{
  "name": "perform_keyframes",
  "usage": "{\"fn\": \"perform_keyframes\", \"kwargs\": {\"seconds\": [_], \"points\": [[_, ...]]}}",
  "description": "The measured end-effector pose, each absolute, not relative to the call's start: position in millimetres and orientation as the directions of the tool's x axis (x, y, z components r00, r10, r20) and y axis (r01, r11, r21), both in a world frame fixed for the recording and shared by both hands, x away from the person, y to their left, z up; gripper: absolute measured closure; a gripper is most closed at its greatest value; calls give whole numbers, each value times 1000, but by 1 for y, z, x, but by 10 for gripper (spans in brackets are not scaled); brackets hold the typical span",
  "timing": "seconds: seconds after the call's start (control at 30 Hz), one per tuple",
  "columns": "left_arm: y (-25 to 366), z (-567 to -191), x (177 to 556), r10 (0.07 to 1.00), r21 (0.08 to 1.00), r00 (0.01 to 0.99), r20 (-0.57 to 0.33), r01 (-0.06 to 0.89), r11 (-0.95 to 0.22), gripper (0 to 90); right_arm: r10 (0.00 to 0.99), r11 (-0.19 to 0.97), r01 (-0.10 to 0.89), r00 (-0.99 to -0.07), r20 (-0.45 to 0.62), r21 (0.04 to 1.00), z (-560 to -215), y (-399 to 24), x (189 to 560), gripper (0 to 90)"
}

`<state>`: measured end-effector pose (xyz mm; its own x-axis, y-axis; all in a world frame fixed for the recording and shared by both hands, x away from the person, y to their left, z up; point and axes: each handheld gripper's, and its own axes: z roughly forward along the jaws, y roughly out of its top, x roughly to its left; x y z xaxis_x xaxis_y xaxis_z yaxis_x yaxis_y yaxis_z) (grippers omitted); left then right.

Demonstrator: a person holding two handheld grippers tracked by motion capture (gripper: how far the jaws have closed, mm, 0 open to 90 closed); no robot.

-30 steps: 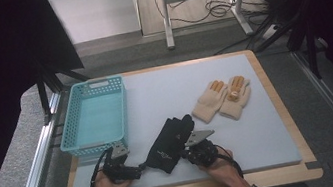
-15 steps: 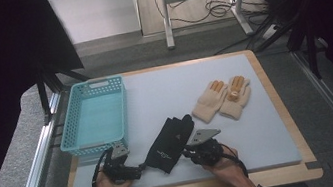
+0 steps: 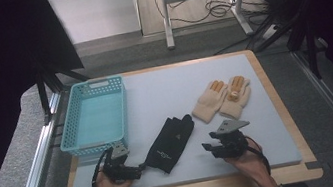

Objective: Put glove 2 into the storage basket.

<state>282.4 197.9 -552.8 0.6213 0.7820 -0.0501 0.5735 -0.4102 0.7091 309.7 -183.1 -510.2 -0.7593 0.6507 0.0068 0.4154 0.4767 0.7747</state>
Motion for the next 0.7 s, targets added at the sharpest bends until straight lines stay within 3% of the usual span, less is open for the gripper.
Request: {"fn": "perform_keyframes", "kwargs": {"seconds": [0.37, 0.7], "points": [[198, -553, 282, 785, 709, 617, -53, 577, -406, 80, 772, 415, 483, -635, -18, 771, -511, -241, 319, 254], [197, -553, 282, 792, 708, 607, -57, 584, -397, 80, 809, 433, 533, -585, -53, 726, -526, -260, 322, 163]]}}
